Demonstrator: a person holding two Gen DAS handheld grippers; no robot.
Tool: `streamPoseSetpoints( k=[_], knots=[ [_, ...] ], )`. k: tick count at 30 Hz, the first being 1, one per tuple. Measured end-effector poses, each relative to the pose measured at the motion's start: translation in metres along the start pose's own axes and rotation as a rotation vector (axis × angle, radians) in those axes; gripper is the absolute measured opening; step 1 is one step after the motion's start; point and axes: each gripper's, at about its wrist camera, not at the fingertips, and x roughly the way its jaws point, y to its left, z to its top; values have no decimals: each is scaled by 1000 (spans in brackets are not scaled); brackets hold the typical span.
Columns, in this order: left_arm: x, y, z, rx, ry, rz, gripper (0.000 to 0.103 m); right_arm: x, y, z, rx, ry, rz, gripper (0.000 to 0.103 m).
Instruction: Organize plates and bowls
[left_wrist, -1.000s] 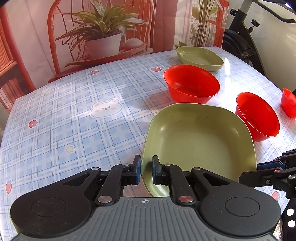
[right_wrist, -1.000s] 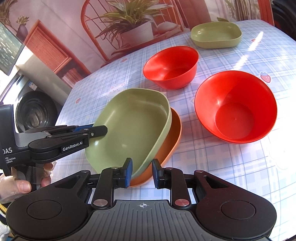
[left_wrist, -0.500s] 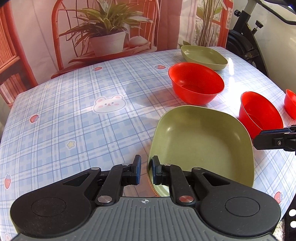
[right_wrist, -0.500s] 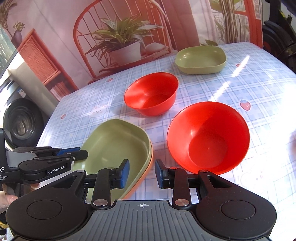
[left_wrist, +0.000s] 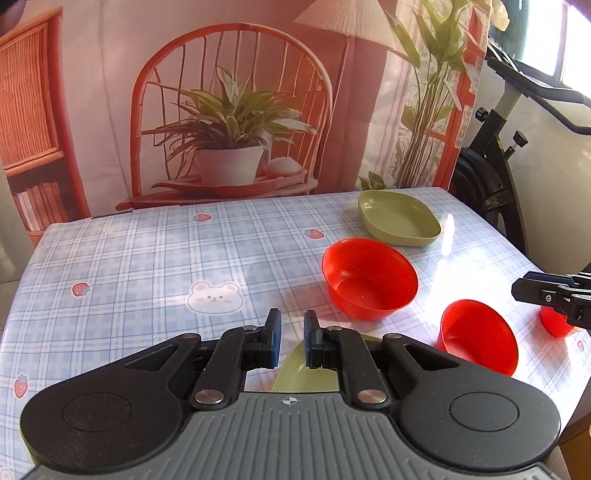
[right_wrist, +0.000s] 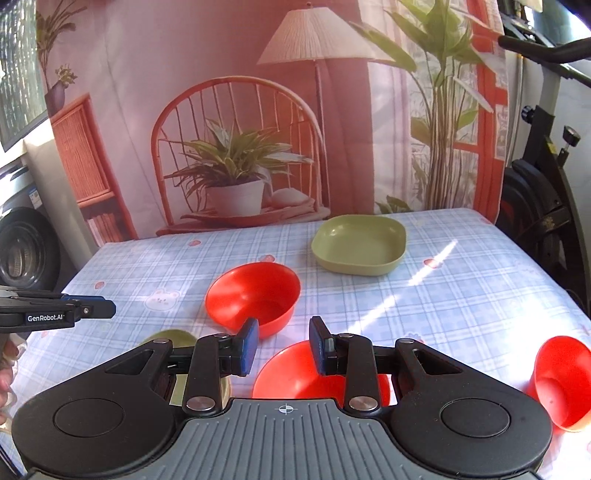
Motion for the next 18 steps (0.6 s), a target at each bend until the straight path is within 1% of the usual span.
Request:
streamPoseSetpoints(
  k=[5, 9, 10, 11, 12, 16, 18],
  knots=[
    [3, -28, 16, 10, -54, -7, 14, -5, -34, 12, 6, -39, -65, 29],
    [14, -55, 31, 19, -83, 13, 25, 2, -60, 17, 6, -58, -95, 29],
    [18, -61, 36, 17, -86, 13, 27, 5, -67, 18, 9, -63, -97, 29],
    [23, -67, 40, 18, -88, 13, 31, 8, -71, 20, 11, -66, -99, 29],
    [28, -73, 44, 19, -89, 14, 34, 13, -77, 21, 14, -71, -99, 29],
    [55, -95, 61, 47, -75, 25, 37, 35, -95, 29, 21, -83, -88, 29],
    [71, -101, 70, 37, -61, 29, 37, 50, -102, 34, 20, -73, -81, 29]
  ],
)
